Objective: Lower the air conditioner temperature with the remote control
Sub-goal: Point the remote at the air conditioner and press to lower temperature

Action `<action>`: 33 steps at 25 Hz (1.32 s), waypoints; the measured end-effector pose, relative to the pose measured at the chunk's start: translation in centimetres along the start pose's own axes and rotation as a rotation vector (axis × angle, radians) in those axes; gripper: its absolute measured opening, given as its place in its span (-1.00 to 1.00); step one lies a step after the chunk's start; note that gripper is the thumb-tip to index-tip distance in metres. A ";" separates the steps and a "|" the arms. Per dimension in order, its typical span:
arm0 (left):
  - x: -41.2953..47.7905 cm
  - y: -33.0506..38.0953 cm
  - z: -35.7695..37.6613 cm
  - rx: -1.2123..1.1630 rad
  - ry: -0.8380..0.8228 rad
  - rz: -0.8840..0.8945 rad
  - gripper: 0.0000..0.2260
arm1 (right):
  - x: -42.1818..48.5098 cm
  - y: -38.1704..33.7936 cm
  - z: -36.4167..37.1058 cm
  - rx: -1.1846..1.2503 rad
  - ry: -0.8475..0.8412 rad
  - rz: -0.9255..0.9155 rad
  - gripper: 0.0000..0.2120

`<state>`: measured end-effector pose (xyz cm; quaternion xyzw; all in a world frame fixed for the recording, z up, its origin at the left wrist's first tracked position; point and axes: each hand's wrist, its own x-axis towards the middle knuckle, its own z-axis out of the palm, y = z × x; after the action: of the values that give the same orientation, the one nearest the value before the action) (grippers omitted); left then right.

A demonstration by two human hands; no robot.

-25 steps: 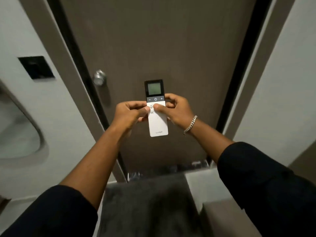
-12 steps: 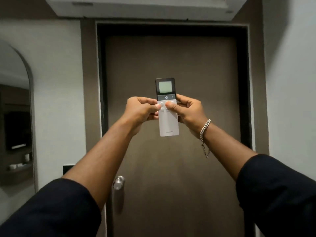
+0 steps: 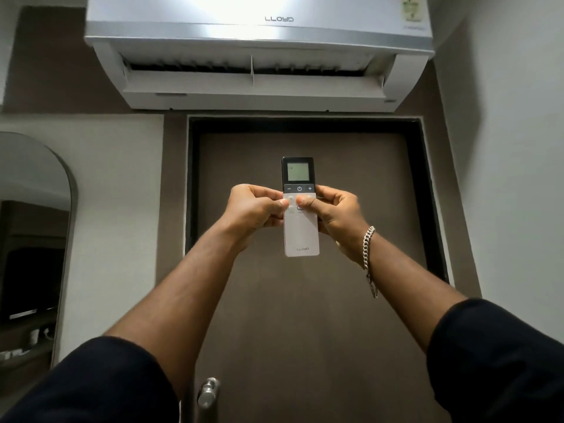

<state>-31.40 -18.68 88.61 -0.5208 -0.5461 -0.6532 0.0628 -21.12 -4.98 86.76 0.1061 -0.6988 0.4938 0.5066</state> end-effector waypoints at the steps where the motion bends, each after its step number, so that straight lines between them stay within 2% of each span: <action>1: -0.1 0.0 0.0 -0.009 -0.003 -0.003 -0.88 | 0.0 -0.1 0.1 -0.003 0.009 -0.001 -0.72; 3: -0.4 -0.1 0.1 -0.028 0.000 -0.008 -0.90 | -0.1 -0.2 0.2 -0.004 0.028 0.006 -0.62; 8: -0.7 -0.6 0.0 -0.038 -0.020 -0.019 -0.87 | -0.6 0.1 0.0 0.024 -0.005 0.043 -0.67; 11: -0.7 -0.8 0.1 -0.053 -0.014 -0.015 -0.93 | -0.7 0.1 -0.1 0.028 -0.012 0.034 -0.70; 15: -0.8 -1.0 0.2 -0.044 -0.023 -0.010 -0.92 | -0.9 0.4 -0.2 0.030 -0.001 0.029 -0.58; 19: -1.0 -1.1 0.5 -0.062 -0.011 -0.009 -0.95 | -1.1 0.7 -0.3 0.055 0.006 0.018 -0.56; 24: -1.1 -1.2 0.7 -0.059 -0.010 -0.024 -0.91 | -1.3 0.6 -0.4 0.056 -0.006 -0.006 -0.64; 27: -1.3 -1.2 0.7 -0.054 -0.006 -0.012 -0.90 | -1.5 0.6 -0.4 0.057 -0.010 -0.002 -0.61; 31: -1.6 -1.2 0.8 -0.049 -0.004 -0.012 -0.91 | -1.7 0.8 -0.6 0.061 -0.025 -0.009 -0.78; 33: -1.7 -1.1 0.9 -0.055 -0.002 -0.011 -0.92 | -1.7 0.7 -0.6 0.066 -0.028 -0.011 -0.79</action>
<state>-30.84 -18.35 86.49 -0.5198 -0.5311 -0.6677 0.0444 -20.42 -4.73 84.92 0.1334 -0.6886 0.5122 0.4956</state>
